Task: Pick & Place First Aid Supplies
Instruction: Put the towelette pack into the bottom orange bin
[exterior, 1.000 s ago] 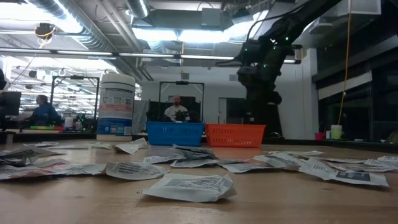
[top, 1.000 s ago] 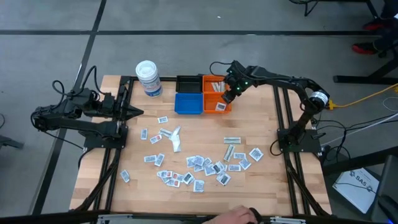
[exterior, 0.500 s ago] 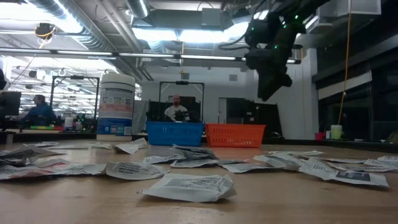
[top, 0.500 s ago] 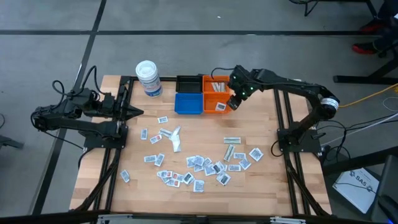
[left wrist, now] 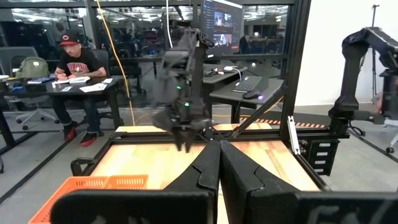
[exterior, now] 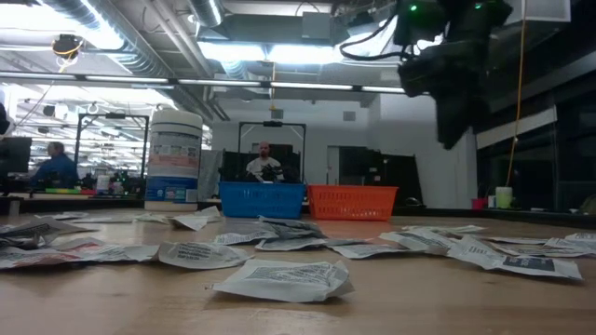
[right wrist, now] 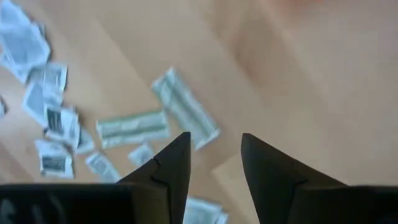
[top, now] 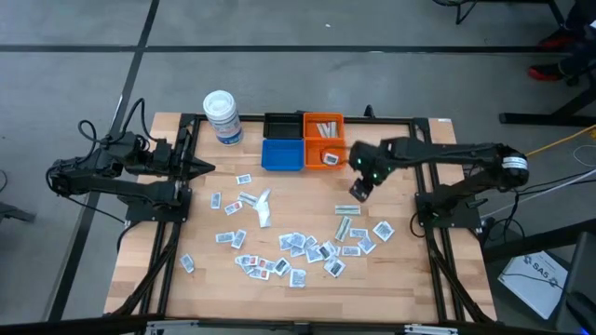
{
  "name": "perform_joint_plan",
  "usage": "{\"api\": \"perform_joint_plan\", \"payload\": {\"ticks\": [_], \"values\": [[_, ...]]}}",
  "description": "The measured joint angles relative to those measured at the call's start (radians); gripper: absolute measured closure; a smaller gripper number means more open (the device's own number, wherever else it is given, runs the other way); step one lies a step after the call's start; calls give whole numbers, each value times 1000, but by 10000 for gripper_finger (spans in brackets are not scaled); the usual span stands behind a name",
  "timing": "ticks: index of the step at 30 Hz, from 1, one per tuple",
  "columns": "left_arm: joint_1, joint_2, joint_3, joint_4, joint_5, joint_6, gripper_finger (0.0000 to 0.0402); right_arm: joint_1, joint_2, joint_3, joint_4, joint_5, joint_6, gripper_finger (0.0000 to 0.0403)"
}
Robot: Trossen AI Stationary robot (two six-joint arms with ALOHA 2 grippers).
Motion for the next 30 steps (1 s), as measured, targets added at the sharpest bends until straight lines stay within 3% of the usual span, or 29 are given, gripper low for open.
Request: {"api": "perform_joint_plan", "payload": {"ticks": [12, 30], "values": [[0, 0, 0, 0, 0, 0, 398, 267, -5, -129, -6, -68, 336, 260], [0, 0, 0, 0, 0, 1, 398, 427, -36, -330, 23, -68, 680, 260]]}}
